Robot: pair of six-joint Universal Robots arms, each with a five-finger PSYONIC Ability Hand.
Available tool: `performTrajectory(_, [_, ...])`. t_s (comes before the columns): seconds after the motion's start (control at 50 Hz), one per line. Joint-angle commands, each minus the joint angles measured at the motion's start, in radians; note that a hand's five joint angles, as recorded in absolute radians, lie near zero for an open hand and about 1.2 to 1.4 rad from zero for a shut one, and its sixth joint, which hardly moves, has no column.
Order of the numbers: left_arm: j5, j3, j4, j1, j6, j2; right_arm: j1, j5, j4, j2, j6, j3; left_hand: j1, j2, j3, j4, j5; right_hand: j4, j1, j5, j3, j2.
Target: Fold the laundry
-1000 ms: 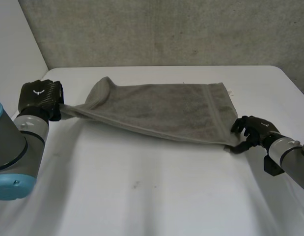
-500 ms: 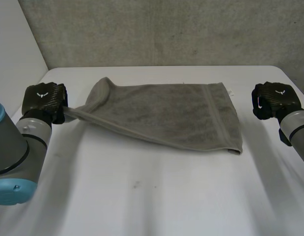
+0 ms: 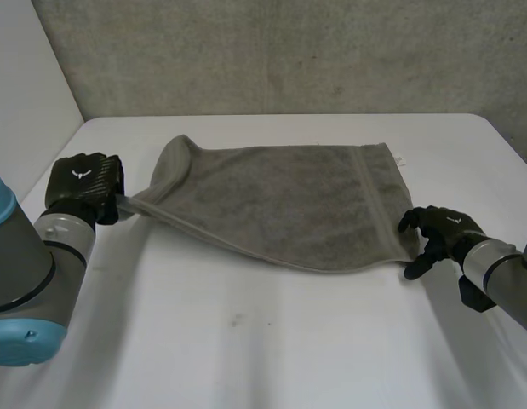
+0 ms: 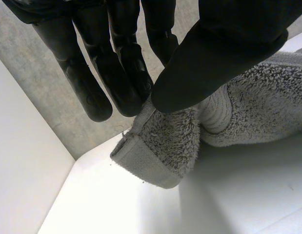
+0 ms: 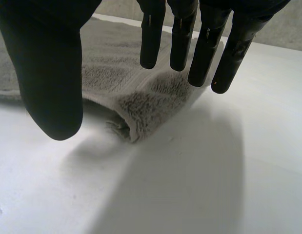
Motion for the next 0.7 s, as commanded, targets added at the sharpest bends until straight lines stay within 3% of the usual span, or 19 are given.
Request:
performTrajectory(0.02, [0.0, -0.001, 0.0, 0.003, 0.0, 0.0, 0.003, 0.002, -0.083, 0.051, -0.004, -0.008, 0.19, 0.178, 0.18, 0.179, 0.181, 0.153, 0.197, 0.16, 0.151, 0.141])
performTrajectory(0.22, [0.0, -0.001, 0.0, 0.006, 0.0, -0.002, 0.003, 0.012, -0.149, 0.11, -0.014, -0.043, 0.19, 0.178, 0.18, 0.179, 0.181, 0.411, 0.455, 0.418, 0.409, 0.399])
performTrajectory(0.24, [0.0, -0.001, 0.0, 0.005, 0.0, -0.002, 0.003, 0.012, -0.151, 0.123, -0.014, -0.054, 0.19, 0.178, 0.18, 0.179, 0.181, 0.58, 0.624, 0.587, 0.578, 0.568])
performTrajectory(0.26, [0.0, -0.001, 0.0, 0.005, 0.0, -0.002, 0.002, 0.013, -0.151, 0.129, -0.013, -0.065, 0.19, 0.178, 0.18, 0.179, 0.181, 0.895, 0.939, 0.902, 0.893, 0.884])
performTrajectory(0.38, [0.0, -0.003, -0.008, 0.0, 0.001, -0.002, -0.006, 0.012, -0.16, 0.076, -0.004, -0.068, 0.19, 0.178, 0.18, 0.179, 0.181, 0.936, 0.98, 0.943, 0.934, 0.924])
performTrajectory(0.54, [0.0, 0.002, -0.135, -0.011, 0.012, 0.086, -0.032, -0.027, -0.072, -0.174, -0.034, -0.089, 0.19, 0.178, 0.18, 0.179, 0.181, 0.936, 0.98, 0.943, 0.934, 0.924])
performTrajectory(0.64, [0.0, 0.054, -0.319, -0.021, 0.01, 0.251, -0.104, -0.148, 0.188, -0.395, -0.224, -0.177, 0.19, 0.178, 0.18, 0.179, 0.181, 0.936, 0.98, 0.943, 0.934, 0.924])
performTrajectory(0.7, [0.001, 0.105, -0.386, -0.031, 0.012, 0.339, -0.139, -0.171, 0.3, -0.47, -0.354, -0.244, 0.19, 0.178, 0.18, 0.179, 0.181, 0.936, 0.98, 0.943, 0.934, 0.924])
